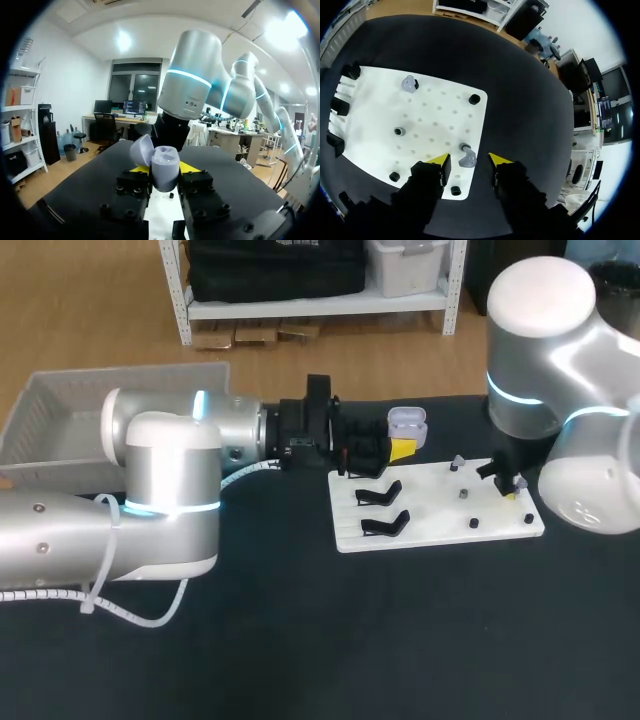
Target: Pick up each earbud case from the left stands, insert the matching earbuds, close the lid, and place the case in the box.
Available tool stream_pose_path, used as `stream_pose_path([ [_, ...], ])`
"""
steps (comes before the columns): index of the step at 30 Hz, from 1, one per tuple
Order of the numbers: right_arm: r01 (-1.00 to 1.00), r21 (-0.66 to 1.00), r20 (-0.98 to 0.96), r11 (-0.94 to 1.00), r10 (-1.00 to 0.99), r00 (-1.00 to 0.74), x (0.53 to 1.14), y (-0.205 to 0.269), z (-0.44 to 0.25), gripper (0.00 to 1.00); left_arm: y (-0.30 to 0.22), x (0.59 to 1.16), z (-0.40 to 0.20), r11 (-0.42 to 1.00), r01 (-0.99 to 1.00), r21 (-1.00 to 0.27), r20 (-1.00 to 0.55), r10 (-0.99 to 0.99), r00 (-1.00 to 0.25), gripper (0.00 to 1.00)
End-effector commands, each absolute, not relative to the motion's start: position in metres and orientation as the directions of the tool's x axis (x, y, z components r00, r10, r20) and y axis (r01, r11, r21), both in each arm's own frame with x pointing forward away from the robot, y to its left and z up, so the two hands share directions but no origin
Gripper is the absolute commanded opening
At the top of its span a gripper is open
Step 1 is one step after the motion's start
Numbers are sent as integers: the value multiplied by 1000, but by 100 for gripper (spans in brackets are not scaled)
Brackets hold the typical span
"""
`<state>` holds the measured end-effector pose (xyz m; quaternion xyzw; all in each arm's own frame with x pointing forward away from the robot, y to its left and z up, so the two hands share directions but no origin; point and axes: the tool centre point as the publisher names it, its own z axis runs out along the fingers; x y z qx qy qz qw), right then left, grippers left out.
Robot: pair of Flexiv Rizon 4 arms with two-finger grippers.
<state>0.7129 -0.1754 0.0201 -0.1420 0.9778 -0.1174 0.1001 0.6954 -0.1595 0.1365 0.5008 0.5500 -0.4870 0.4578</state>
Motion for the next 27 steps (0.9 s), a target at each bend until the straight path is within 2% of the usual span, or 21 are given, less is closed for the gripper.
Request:
stream_pose_path([
  [1,-251,-257,-169,933,-299,-939,711,-173,20,42,-160,695,135,29,997,-72,-992,97,-75,0],
  [18,-251,-254,-171,934,-299,-939,720,-178,20,33,-160,695,135,29,997,-72,-992,97,-75,0],
  [23,-248,-244,-170,938,-293,-941,719,-179,19,39,-160,695,135,29,997,-72,-992,97,-75,0],
  [27,-249,-214,-178,945,-288,-941,717,-178,19,40,-160,695,135,29,997,-72,-992,97,-75,0],
])
